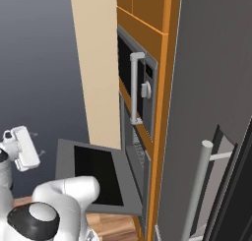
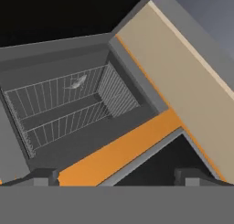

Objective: Place the fish on the bottom rack of the oven, and slide the tray back inside. Close the oven door.

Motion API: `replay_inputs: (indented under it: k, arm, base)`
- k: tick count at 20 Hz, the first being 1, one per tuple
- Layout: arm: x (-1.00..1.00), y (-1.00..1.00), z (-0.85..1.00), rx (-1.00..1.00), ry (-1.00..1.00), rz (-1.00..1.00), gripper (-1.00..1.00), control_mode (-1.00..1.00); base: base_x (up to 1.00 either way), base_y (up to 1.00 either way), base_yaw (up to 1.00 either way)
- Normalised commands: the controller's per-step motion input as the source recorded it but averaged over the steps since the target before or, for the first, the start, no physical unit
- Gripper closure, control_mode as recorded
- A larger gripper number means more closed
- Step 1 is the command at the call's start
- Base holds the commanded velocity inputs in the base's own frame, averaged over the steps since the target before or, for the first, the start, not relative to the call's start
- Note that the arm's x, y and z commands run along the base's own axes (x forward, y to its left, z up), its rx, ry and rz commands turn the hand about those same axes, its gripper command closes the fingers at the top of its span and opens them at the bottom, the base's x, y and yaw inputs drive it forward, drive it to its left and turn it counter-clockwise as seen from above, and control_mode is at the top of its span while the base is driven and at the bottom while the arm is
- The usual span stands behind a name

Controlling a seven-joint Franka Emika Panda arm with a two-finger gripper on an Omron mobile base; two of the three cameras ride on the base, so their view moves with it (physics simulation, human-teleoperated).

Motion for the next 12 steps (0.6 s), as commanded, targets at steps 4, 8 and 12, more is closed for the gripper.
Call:
replay_inputs:
  k: [4, 8, 12]
  arm:
    - [-0.07, 0.99, -0.37, -0.06, 0.00, 0.00, -1.00, -1.00]
    - [-0.42, 0.84, -0.39, -0.10, -0.11, 0.00, -1.00, -1.00]
    - [-0.84, 0.64, -0.22, -0.08, -0.22, 0.00, -1.00, -1.00]
  base:
    - [0.00, 0.00, 0.00]
    - [0.00, 0.00, 0.00]
    - [0.00, 0.00, 0.00]
